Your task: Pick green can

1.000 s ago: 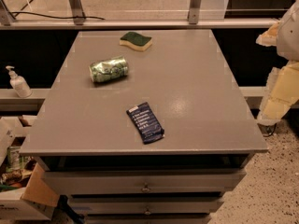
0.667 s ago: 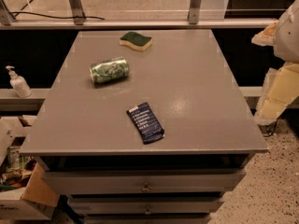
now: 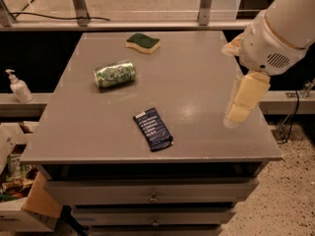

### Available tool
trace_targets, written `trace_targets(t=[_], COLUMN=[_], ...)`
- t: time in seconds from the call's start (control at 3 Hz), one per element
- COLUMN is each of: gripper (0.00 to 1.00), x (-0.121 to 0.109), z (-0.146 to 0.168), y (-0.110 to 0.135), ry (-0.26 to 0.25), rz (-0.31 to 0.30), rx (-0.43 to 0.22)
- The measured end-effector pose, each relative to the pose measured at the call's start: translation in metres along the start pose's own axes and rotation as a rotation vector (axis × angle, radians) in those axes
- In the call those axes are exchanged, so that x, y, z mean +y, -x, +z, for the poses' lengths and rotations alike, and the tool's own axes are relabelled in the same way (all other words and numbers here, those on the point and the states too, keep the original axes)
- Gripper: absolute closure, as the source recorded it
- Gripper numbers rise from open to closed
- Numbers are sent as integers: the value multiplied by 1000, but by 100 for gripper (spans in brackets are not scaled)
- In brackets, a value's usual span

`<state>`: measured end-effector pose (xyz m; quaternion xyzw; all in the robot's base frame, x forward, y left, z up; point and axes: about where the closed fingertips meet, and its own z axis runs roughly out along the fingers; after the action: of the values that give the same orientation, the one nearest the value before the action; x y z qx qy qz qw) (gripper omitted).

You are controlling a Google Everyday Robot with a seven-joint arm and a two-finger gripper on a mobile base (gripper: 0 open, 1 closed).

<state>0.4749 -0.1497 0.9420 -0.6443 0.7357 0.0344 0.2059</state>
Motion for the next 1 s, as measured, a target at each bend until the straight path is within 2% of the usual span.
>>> trace_targets(t=[0.33,1.0], gripper=[0,0], x=[-10,-40], z=[32,72], y=[40,145], ry=[28,34], rz=[-59,-148], rx=[-59,-190])
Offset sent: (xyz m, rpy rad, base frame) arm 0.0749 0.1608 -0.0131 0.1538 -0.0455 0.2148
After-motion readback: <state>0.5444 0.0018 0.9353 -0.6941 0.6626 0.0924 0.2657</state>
